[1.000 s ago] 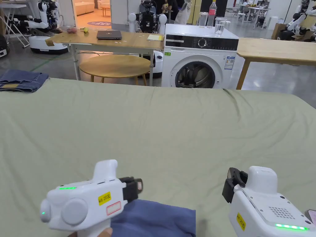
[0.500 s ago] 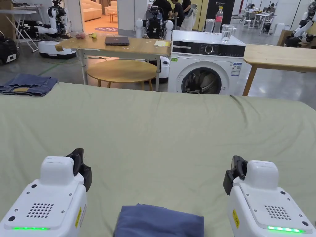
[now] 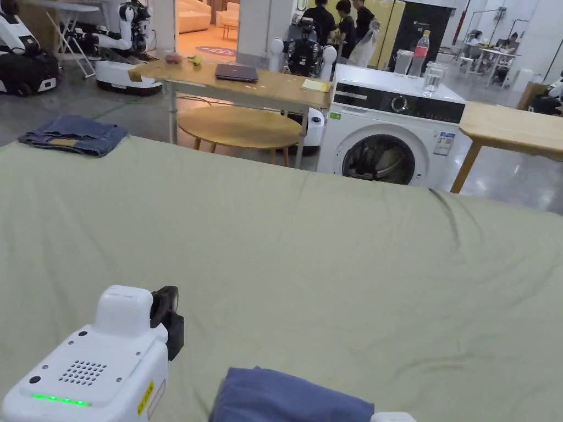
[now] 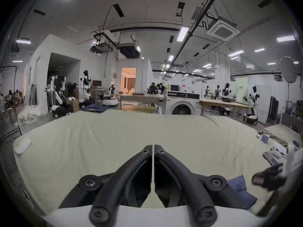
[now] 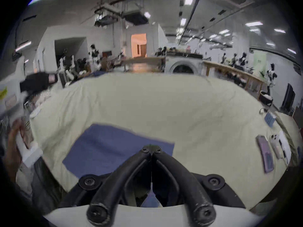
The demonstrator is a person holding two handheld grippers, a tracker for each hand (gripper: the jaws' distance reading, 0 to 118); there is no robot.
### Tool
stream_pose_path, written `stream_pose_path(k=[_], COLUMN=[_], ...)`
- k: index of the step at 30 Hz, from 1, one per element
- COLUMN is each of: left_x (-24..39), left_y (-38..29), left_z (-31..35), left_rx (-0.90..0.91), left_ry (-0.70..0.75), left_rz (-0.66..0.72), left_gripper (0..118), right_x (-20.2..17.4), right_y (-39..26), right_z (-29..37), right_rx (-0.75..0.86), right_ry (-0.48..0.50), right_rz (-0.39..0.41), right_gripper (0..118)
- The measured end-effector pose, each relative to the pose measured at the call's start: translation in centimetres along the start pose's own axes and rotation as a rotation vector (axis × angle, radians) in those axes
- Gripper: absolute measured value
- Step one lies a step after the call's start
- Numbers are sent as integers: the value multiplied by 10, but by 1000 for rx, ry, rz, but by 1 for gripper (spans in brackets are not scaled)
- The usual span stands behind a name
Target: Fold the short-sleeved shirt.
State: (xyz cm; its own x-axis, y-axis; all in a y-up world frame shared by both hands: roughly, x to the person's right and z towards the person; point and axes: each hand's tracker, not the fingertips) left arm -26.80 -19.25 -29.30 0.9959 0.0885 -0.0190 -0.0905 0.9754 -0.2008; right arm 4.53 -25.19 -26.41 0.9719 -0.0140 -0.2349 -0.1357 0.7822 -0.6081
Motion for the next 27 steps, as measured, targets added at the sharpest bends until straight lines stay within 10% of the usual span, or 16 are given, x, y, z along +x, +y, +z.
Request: stream_pose_path(k=[14,18,27], left_x=[-56,-67,-59], left_y=[-43,-67,-101], left_z=[-34,-50,-87], left_rx=[-562,-738,-867], left_ry=[-364,-557,-763], left_rz=[375,545,756], left_gripper=[0,47,53], right_x=[-9,-6,-2], right_y=[-30,-27,-28], right_z=[-22,-21,-23], right_rx=[-29,-38,-43], right_ry=[-60,-43,-29], right_rz=[79,60,32], right_gripper=[0,0,0])
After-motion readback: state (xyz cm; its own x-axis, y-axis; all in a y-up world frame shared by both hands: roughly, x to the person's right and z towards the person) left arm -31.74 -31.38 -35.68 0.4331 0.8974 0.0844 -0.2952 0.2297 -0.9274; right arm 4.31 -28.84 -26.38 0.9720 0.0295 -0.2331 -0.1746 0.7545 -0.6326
